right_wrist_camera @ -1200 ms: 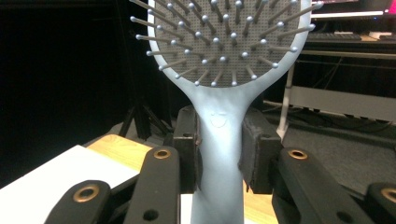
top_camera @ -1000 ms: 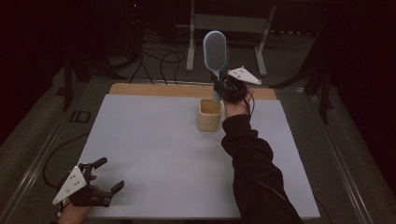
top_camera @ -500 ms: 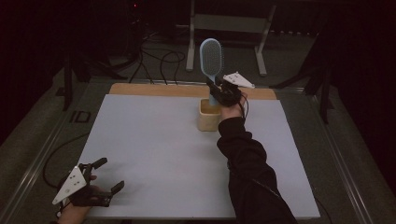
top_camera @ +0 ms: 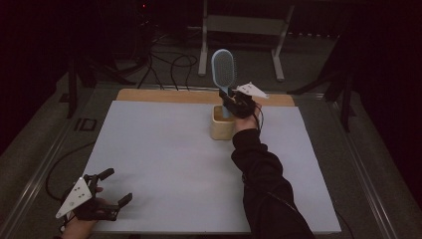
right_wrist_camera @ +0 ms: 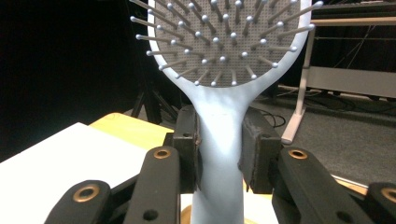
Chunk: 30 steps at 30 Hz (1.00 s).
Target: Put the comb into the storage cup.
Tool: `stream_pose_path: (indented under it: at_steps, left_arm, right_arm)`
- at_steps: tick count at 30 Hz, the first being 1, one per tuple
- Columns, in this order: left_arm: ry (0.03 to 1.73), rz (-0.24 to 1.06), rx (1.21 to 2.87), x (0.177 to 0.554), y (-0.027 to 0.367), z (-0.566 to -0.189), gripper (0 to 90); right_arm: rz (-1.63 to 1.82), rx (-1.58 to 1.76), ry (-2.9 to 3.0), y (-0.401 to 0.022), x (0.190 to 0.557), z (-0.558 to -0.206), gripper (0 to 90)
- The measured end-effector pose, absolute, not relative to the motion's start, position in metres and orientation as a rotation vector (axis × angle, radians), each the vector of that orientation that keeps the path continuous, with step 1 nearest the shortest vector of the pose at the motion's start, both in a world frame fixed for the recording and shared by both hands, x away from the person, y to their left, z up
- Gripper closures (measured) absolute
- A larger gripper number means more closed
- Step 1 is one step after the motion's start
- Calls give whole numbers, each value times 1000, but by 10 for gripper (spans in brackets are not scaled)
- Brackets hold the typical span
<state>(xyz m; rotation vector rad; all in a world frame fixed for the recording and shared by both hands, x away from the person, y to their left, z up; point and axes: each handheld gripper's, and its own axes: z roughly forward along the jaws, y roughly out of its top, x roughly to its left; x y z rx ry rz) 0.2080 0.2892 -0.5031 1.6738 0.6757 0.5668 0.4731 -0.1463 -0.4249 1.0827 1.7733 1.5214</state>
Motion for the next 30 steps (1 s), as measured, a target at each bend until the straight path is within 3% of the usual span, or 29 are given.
stream_pose_path:
  at_steps: [30]
  left_arm:
    - [681,563,1676,209,289,-504,0]
  right_arm:
    - [1528,942,1837,-155,460,-458,699]
